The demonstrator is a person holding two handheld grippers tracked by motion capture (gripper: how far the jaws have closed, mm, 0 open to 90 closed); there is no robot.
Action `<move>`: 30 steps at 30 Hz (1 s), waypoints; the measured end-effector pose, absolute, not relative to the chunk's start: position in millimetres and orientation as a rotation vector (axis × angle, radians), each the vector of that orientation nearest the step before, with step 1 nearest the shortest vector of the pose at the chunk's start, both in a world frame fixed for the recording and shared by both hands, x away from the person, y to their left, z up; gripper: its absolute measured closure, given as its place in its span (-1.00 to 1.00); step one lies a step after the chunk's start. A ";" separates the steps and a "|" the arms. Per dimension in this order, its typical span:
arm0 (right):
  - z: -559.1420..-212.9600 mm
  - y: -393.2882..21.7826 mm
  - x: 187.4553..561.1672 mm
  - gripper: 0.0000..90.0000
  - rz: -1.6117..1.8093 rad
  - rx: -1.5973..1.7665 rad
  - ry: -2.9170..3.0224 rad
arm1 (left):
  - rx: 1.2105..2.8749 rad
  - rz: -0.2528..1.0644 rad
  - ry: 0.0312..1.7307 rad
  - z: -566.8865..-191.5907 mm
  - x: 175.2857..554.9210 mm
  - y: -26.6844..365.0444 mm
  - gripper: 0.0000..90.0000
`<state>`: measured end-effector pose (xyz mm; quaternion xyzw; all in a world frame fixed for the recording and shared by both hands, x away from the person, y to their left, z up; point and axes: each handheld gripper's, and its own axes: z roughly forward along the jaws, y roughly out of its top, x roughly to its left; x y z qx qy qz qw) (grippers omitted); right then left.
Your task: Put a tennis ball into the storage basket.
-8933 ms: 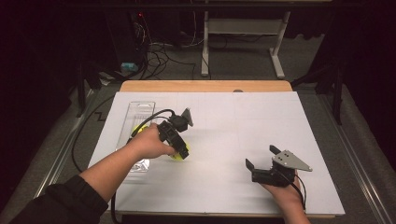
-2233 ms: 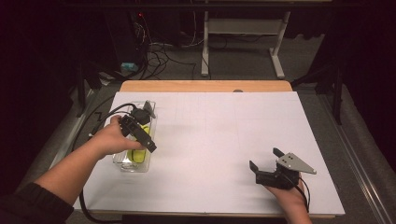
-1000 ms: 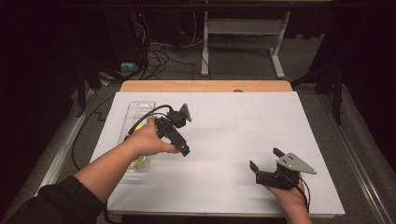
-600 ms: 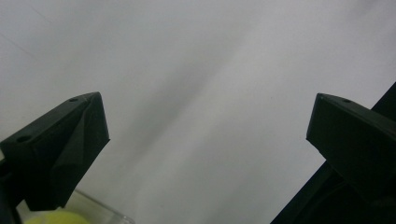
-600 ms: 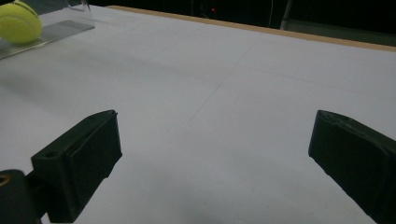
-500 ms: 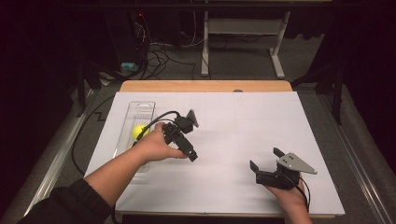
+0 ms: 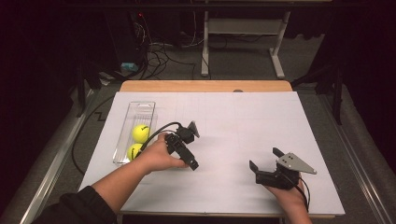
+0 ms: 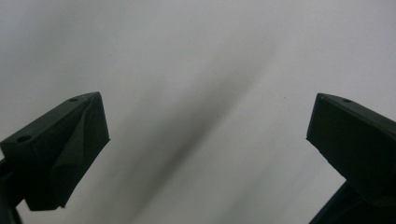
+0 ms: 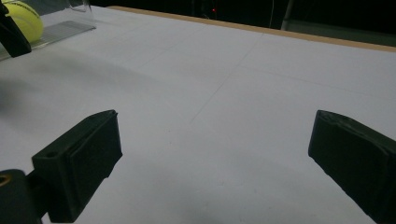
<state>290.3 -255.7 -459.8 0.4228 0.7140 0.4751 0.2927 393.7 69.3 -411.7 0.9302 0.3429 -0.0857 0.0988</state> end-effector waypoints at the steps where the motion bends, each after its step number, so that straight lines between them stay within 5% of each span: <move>1: -459.8 -255.8 290.4 -0.94 1.265 1.124 1.902 | 2.741 -0.245 1.025 -414.4 392.9 69.5 -1.00; 30: -460.5 -254.9 290.8 -0.94 1.270 1.121 1.905 | 2.224 0.028 0.890 -462.8 345.7 105.9 -1.00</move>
